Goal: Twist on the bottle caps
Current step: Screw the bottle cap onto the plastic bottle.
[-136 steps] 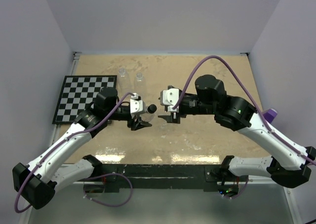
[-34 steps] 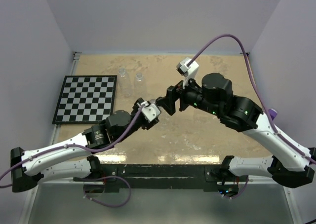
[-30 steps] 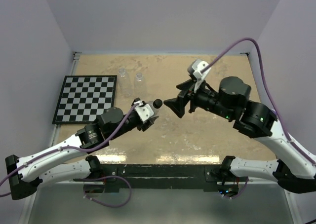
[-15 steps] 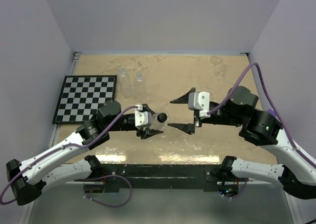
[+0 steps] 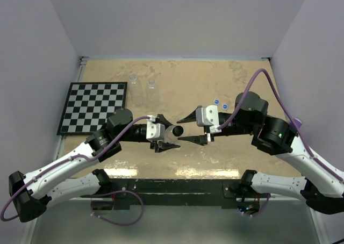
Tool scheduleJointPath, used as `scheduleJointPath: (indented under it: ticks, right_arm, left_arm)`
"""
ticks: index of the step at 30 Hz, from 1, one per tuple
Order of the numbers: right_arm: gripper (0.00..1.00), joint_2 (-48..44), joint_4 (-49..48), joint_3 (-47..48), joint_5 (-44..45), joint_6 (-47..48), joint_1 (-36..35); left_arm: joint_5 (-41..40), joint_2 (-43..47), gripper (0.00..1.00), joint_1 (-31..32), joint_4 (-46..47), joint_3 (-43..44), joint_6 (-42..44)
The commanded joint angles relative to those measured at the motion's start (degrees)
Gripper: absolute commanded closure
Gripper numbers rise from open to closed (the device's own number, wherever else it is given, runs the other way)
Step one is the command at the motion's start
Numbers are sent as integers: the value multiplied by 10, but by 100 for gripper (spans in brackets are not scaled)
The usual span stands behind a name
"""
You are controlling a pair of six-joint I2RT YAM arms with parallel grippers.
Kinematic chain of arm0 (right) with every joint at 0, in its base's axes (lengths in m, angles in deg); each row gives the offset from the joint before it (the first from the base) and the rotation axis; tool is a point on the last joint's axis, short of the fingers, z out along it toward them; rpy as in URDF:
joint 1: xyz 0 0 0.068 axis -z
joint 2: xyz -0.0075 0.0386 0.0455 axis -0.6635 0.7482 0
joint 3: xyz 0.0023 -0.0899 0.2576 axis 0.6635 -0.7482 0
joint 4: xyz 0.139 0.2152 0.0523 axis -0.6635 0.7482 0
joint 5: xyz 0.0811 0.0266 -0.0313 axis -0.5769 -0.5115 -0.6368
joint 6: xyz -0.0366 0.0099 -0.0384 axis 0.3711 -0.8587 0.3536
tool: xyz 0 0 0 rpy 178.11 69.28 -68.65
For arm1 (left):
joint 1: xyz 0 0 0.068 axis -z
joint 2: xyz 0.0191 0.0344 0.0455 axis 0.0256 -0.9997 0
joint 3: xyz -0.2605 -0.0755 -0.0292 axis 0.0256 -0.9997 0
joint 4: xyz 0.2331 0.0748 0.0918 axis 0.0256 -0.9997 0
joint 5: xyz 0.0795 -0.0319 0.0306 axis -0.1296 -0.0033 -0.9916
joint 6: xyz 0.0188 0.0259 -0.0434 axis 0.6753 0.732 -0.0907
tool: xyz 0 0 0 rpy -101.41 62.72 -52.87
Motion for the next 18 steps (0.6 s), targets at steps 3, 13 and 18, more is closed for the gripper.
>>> scheduleJointPath:
  ticks: [3, 13, 18]
  right_arm:
    - [51, 6, -19, 4, -27, 13, 0]
    - [73, 14, -22, 8, -36, 16, -1]
    - [100, 15, -25, 3, -26, 14, 0]
  left_arm:
    - [28, 1, 100, -2, 41, 18, 2]
    - [38, -2, 100, -2, 45, 22, 3]
    - [27, 3, 100, -2, 53, 21, -2]
